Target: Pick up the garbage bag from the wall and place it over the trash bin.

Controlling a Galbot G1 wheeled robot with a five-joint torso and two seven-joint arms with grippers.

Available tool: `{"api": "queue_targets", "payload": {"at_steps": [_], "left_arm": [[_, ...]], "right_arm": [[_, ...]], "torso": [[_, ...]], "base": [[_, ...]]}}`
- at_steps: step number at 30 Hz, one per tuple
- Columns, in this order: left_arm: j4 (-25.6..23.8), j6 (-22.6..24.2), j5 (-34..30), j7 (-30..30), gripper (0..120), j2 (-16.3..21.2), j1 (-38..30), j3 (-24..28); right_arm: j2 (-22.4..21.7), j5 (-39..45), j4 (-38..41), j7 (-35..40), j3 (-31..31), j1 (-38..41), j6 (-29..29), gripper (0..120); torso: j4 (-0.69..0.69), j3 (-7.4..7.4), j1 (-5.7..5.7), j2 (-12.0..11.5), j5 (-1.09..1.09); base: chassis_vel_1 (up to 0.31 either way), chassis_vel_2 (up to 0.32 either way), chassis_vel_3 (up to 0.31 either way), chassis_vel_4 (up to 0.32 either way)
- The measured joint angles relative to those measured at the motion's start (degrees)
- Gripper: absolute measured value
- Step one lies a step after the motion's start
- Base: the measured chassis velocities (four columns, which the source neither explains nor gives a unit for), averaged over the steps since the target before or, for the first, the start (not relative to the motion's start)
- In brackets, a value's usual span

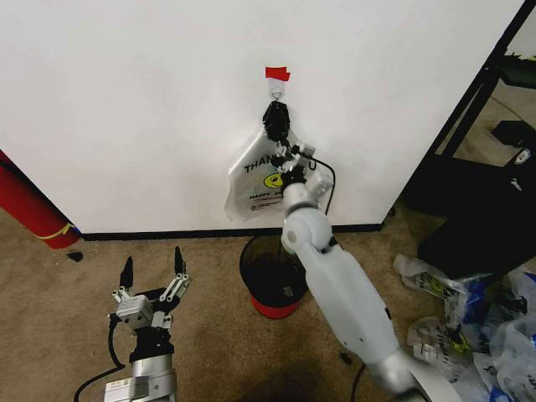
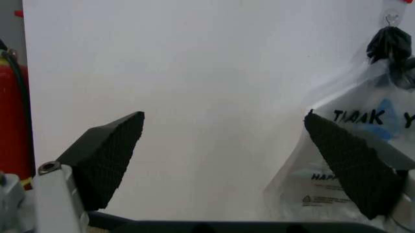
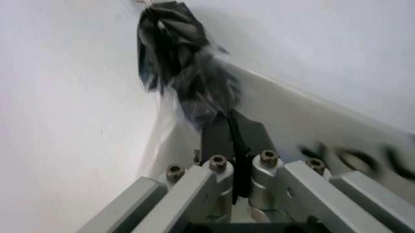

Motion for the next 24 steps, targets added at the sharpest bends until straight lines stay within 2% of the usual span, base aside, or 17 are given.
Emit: {"api": "queue_targets", "payload": {"at_steps": [11,13,24], "left_arm": [[0.29,0.10,0.60,-0.03,98,0.17,0.03,0.49],[0.28,0.10,0.61,-0.03,98,0.19,0.04,0.51],[1.10,0.09,0.49,-0.03,98,1.09,-0.25,0.83]], "right_arm": [[-3.06,-5.47,11.83,-4.21,2.80,-16.42,2.17,0],[-3.16,-5.88,12.47,-4.59,2.97,-17.33,2.34,0],[-4.96,-12.80,20.65,-10.17,7.15,-34.97,6.66,0]], "torso": [[0.00,0.00,0.00,0.00,0.00],[0.00,0.00,0.00,0.00,0.00],[-0.01,0.00,-0.01,0.00,0.00]], "base": [[0.000,0.000,0.000,0.000],[0.000,0.000,0.000,0.000],[0.000,0.000,0.000,0.000]]}}
